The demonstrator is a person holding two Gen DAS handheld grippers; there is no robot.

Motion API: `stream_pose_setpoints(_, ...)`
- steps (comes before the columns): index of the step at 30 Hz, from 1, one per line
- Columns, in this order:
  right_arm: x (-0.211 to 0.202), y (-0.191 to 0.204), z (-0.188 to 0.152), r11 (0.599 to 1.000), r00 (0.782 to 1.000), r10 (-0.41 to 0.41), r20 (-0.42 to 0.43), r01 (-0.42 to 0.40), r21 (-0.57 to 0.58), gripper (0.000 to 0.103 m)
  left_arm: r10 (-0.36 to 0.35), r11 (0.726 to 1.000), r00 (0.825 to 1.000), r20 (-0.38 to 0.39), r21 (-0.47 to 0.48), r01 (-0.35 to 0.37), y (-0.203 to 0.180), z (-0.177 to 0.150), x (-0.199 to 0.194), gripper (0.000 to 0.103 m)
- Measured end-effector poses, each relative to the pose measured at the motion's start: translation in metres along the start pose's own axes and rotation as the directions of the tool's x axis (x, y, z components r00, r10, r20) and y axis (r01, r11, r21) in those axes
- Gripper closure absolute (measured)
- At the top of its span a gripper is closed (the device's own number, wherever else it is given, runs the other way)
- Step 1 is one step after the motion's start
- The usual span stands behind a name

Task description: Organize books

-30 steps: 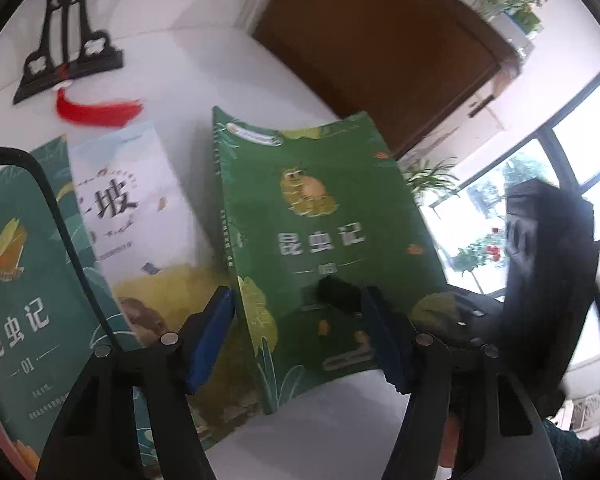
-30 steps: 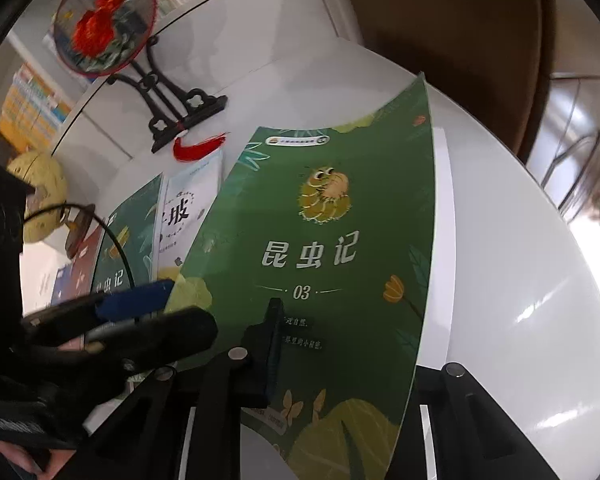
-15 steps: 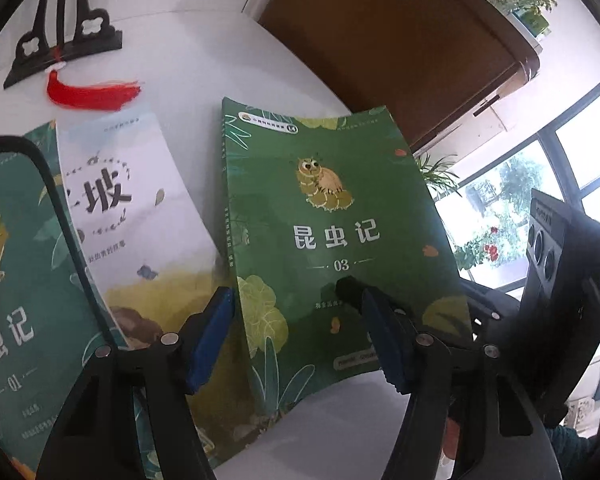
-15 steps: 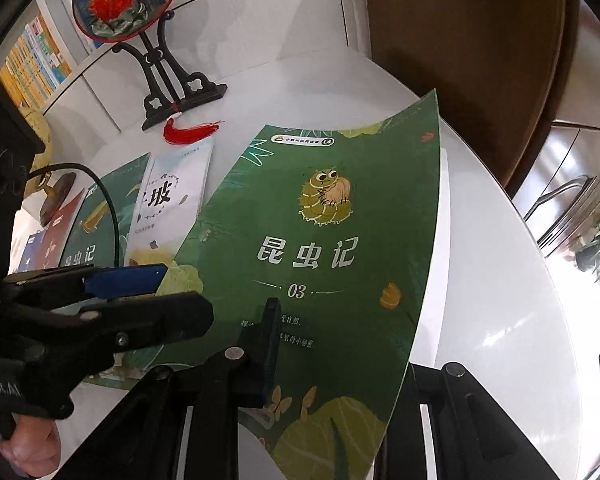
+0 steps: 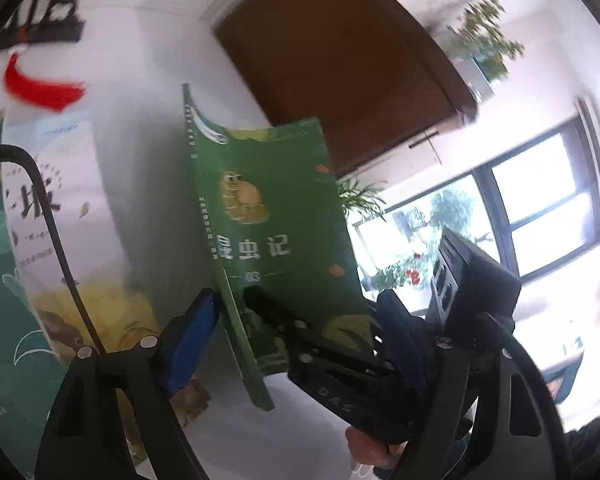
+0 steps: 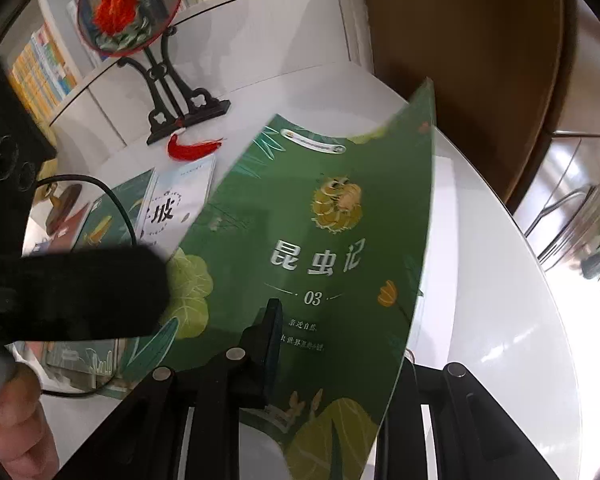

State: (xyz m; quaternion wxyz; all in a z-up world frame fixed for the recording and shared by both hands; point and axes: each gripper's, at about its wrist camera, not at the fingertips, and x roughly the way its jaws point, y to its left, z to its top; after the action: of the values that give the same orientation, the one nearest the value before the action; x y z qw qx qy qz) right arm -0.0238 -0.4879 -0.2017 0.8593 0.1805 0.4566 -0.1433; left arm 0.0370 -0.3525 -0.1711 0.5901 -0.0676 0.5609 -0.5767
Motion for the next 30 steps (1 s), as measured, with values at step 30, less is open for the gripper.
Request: stream_pose_setpoints(30, -0.067, 0.321, -0.005, 0.769, 0.848, 0.529, -0.042, -0.499, -0.398, 0.086, 0.193, 0.975, 0.864, 0.466, -0.187, -0.117, 0.069, -0.149, -0.369, 0.021)
